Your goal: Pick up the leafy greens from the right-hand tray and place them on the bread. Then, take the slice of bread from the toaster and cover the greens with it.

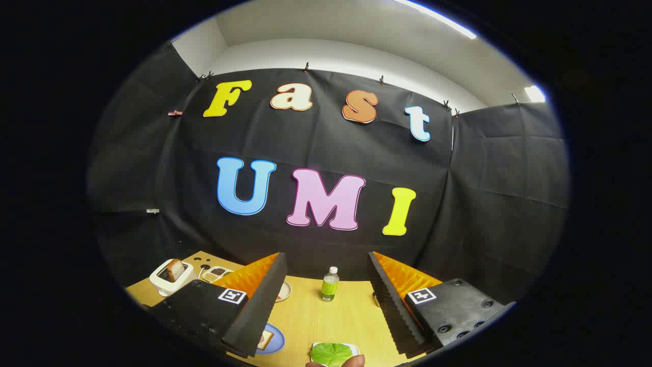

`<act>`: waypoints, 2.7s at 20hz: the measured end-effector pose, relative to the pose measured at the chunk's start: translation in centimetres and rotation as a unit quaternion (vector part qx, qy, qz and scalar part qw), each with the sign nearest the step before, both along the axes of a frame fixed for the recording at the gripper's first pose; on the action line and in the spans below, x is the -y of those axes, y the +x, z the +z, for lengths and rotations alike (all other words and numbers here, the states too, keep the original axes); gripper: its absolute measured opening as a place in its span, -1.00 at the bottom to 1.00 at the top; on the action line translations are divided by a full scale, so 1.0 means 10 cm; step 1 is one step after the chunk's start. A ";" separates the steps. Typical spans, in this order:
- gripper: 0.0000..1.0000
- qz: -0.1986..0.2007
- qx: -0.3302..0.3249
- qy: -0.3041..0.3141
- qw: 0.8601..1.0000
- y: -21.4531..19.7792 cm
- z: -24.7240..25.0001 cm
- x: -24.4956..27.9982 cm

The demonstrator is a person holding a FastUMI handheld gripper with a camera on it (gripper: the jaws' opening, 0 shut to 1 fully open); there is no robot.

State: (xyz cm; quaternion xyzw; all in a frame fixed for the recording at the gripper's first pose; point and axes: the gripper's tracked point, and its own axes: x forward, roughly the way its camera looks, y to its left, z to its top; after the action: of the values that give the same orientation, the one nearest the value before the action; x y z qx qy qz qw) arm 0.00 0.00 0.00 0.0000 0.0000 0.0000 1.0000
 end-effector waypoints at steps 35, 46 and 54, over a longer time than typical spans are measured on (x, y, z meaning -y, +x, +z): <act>0.93 0.086 -0.203 0.041 0.975 0.17 -1.76 0.52; 0.83 0.180 -0.360 -0.017 0.915 0.05 -3.61 0.43; 0.77 0.227 -0.435 -0.032 0.871 0.06 -4.36 0.34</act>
State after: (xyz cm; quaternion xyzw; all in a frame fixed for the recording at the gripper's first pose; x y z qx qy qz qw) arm 0.58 -3.38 -43.65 -0.0319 0.4348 0.2265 0.8710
